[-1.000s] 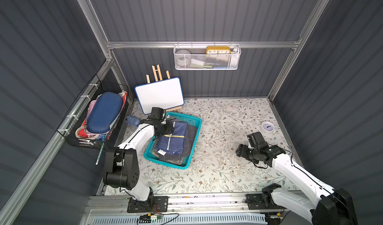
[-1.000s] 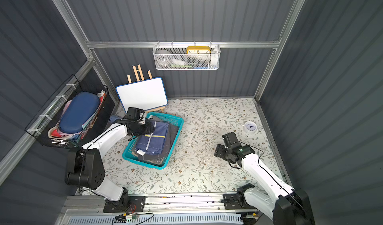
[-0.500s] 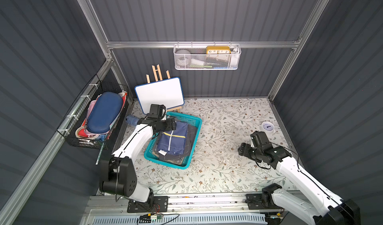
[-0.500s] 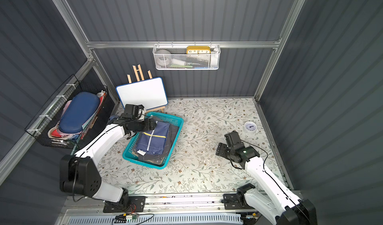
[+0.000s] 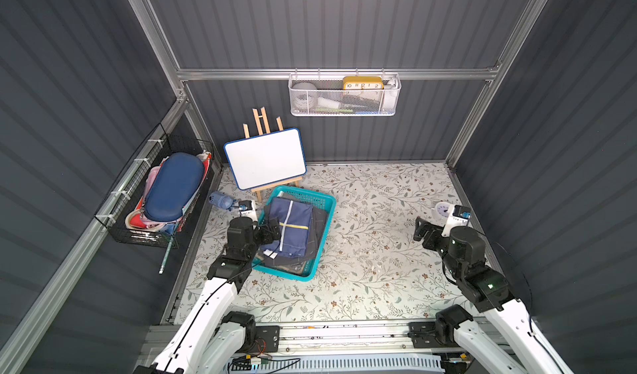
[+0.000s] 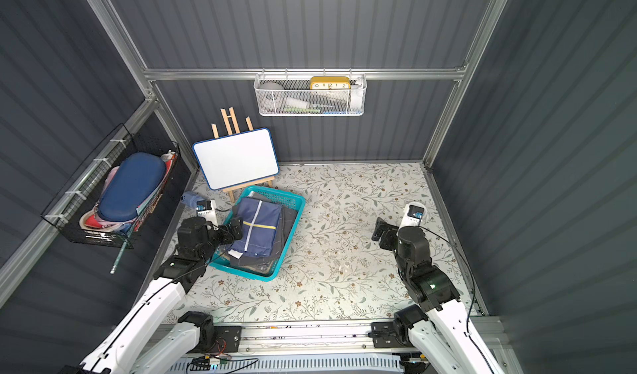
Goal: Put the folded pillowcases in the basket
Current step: Move the basket to the center of the board, then reset both arms
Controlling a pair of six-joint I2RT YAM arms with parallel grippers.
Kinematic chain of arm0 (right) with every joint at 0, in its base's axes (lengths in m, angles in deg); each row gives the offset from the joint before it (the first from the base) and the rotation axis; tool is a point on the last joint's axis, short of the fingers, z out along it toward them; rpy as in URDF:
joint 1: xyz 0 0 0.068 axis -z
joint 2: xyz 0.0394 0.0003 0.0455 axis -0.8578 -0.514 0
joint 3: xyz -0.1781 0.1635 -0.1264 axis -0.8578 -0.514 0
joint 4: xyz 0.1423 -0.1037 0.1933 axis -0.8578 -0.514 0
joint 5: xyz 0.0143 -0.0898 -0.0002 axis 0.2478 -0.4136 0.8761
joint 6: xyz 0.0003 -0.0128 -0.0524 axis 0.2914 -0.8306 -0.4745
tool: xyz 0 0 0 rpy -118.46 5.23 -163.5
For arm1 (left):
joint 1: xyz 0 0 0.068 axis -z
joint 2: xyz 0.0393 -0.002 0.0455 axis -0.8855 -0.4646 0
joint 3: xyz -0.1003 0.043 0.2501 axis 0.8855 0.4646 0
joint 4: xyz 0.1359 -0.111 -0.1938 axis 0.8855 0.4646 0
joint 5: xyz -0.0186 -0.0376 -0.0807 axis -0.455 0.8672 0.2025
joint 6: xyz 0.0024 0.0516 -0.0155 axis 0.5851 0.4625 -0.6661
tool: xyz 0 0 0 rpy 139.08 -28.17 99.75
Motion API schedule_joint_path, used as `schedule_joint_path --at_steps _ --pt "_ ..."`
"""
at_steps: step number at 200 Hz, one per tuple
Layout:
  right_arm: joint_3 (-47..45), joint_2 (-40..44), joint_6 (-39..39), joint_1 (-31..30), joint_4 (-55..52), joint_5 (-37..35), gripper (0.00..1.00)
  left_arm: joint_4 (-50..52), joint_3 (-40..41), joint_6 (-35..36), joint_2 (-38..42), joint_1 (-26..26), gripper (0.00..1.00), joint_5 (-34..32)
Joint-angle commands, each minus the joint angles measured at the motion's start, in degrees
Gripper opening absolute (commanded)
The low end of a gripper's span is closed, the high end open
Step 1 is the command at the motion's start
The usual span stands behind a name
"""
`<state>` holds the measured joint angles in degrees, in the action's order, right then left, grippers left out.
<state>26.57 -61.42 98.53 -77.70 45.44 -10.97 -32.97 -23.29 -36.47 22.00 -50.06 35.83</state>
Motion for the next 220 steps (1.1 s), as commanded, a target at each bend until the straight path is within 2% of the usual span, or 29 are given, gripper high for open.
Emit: schedule_joint_path --at_steps 1,13,25,38,52,61,113,146,171,220 --pt "-2.0 0.4 -2.9 0.1 5.3 -6.3 0.99 -8.5 0.5 3.1 0.0 -0.2 1.0 -10.4" --pt "-2.0 0.2 -2.5 0.1 3.9 -6.6 0.99 -8.4 0.1 4.5 -1.4 -1.8 0.99 -11.9" --pt "-2.3 0.3 -1.9 0.1 3.2 -5.9 0.99 -8.2 -1.0 4.7 -3.1 -4.1 0.99 -10.3" --pt "-2.7 0.6 -1.5 0.1 2.8 -4.8 0.99 -8.3 -2.2 4.0 -6.1 -7.3 1.0 -6.0" --pt "-2.9 1.1 -0.7 0.1 1.8 -4.4 0.99 -7.6 -4.1 2.5 -11.2 -12.8 1.0 3.3" --pt "-3.0 1.4 -0.5 0.1 0.9 -4.2 0.99 -6.9 -5.1 1.4 -14.2 -15.7 1.0 6.5" --pt "-4.3 4.0 0.0 0.1 -0.4 -2.1 0.99 -5.8 -7.7 -1.1 -24.6 -25.4 1.0 11.6" --pt "-3.6 4.3 0.0 0.0 -1.0 -2.1 0.99 -4.3 -8.5 -1.2 -32.2 -25.7 1.0 12.7" --pt "-3.5 4.2 -0.1 0.1 -1.2 -1.6 0.99 -6.4 -7.8 0.2 -33.0 -25.1 1.0 15.3" --pt "-3.8 3.6 -0.2 0.0 -0.5 -2.9 0.99 -5.2 -8.8 3.9 -31.7 -13.9 1.0 15.6"
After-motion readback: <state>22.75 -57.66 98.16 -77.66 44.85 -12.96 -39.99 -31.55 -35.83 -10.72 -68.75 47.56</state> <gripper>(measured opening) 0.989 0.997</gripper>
